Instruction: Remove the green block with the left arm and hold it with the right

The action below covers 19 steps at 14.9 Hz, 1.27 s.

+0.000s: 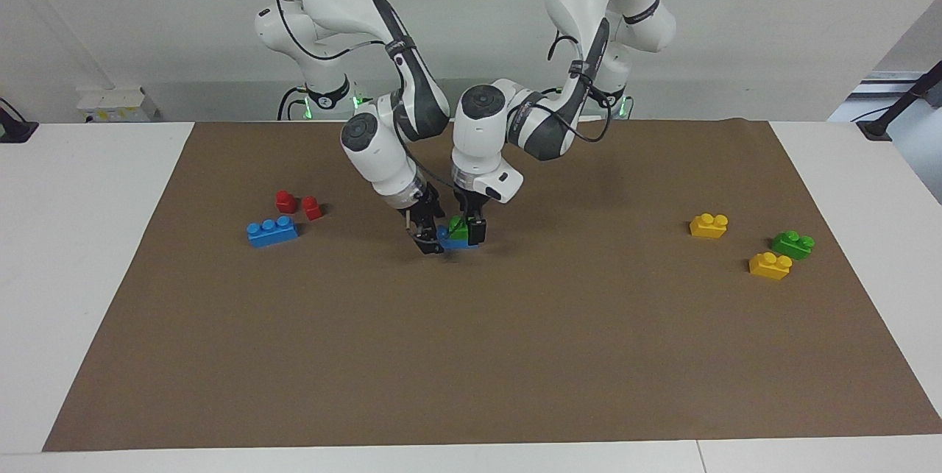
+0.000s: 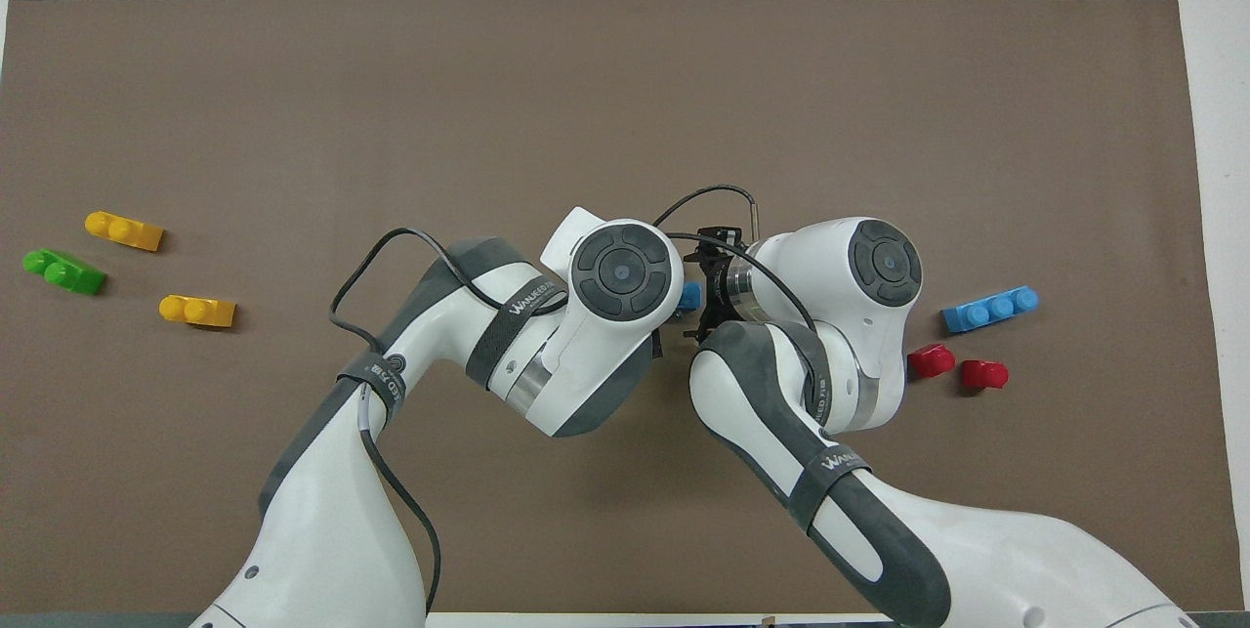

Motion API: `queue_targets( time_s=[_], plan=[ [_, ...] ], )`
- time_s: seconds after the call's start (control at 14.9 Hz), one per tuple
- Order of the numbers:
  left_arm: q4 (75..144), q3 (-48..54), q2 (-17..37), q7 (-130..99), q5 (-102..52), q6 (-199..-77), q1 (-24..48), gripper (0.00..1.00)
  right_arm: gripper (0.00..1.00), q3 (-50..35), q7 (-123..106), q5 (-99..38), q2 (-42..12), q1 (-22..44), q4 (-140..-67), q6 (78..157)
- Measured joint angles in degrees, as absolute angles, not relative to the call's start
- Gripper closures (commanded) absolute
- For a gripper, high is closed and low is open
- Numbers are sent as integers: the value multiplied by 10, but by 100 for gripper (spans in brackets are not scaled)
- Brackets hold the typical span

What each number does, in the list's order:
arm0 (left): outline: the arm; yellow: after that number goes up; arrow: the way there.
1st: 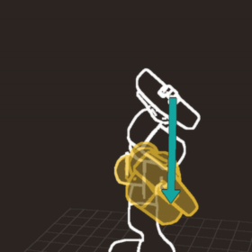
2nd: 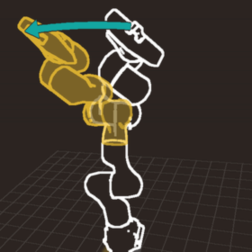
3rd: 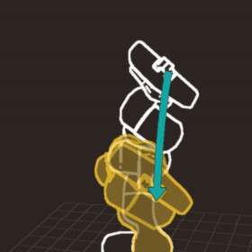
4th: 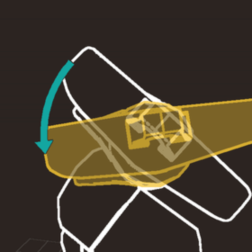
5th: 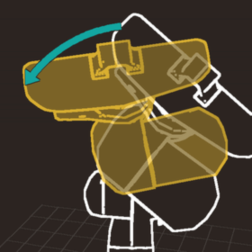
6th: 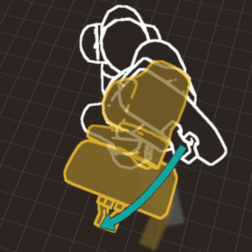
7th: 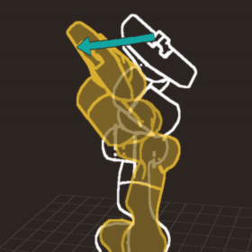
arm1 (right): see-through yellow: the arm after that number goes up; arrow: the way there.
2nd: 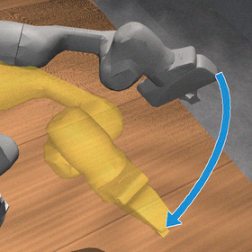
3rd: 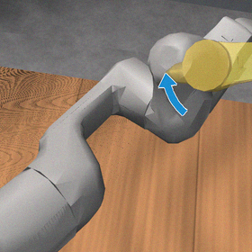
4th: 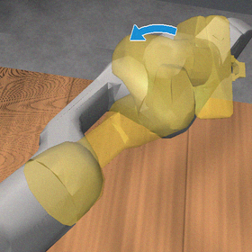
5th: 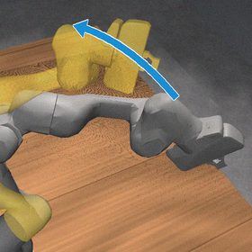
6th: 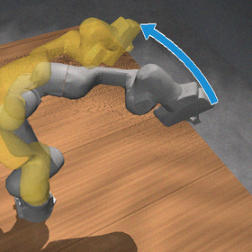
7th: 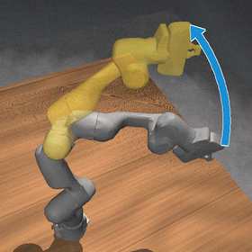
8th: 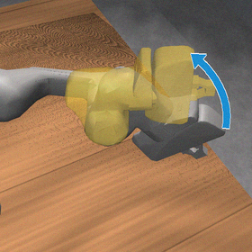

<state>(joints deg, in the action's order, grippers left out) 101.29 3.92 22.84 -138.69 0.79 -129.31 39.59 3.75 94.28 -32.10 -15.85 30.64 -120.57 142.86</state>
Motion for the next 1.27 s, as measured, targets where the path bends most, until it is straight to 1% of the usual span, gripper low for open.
queue_targets(
  time_s=[0.07, 0.13, 0.27, 0.33, 0.6, 0.67, 0.74, 0.87, 0.94, 1.27],
  plan=[
    [1013, 39, 228, -1387, 8, -1293, 396, 0, 4, 38, 943, -321, -159, 306, -1207, 1429],
    [1013, 39, 228, -1387, 8, -1292, 396, 0, 12, 38, 943, -321, -159, 306, -1208, 1429],
    [1013, 38, 229, -1387, 11, -1292, 395, 0, 37, 38, 942, -323, -160, 306, -1210, 1429],
    [1013, 38, 229, -1387, 14, -1292, 395, 0, 45, 38, 940, -324, -160, 306, -1211, 1429],
    [1013, 38, 229, -1387, 18, -1292, 395, 0, 48, 38, 938, -324, -161, 306, -1213, 1429],
    [1013, 38, 229, -1387, 19, -1291, 395, 0, 50, 38, 937, -324, -161, 306, -1213, 1429],
    [1013, 38, 229, -1387, 19, -1291, 395, 0, 55, 38, 937, -324, -161, 306, -1213, 1429],
    [1013, 38, 229, -1387, 19, -1291, 395, 0, 90, 38, 933, -324, -161, 306, -1214, 1429],
    [1013, 38, 229, -1387, 19, -1291, 395, 0, 98, 38, 931, -324, -161, 306, -1214, 1429],
    [1013, 38, 229, -1387, 20, -1290, 395, 0, 98, 38, 928, -324, -161, 306, -1215, 1429]
  ],
)
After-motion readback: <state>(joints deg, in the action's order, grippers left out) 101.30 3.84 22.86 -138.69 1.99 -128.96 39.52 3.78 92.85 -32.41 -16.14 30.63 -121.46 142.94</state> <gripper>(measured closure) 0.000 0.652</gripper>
